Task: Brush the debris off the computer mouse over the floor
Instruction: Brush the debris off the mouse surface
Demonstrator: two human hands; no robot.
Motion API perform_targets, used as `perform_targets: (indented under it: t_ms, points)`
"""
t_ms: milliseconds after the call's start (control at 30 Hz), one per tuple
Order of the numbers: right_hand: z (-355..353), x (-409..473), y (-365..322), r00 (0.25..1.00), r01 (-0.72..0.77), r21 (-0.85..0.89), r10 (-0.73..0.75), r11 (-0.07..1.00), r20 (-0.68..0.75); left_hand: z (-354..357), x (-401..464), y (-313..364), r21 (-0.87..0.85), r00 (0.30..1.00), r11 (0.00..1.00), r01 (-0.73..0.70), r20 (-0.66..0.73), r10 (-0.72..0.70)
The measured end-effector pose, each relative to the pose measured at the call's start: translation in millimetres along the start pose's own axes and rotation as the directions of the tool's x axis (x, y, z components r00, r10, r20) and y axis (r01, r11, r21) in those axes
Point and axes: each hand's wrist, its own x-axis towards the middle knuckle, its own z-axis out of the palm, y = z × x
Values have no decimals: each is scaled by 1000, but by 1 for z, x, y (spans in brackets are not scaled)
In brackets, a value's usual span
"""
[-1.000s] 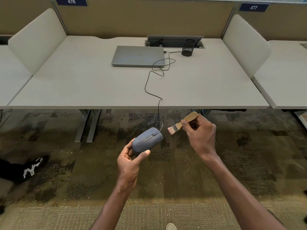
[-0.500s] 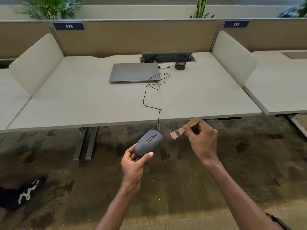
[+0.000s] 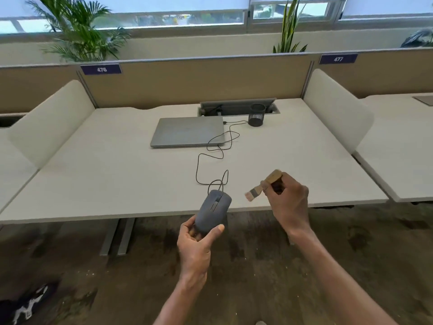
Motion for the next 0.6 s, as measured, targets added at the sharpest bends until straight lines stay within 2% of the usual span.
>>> perform_targets:
  t_ms: [333, 600]
  points:
    - [17, 121, 54, 997, 50, 42, -53, 998, 57, 98, 76, -8, -24, 992, 1000, 10, -126, -13]
    - [39, 184, 75, 997, 38, 74, -43, 997, 61, 139, 137, -13, 14, 984, 1000, 1, -179, 2]
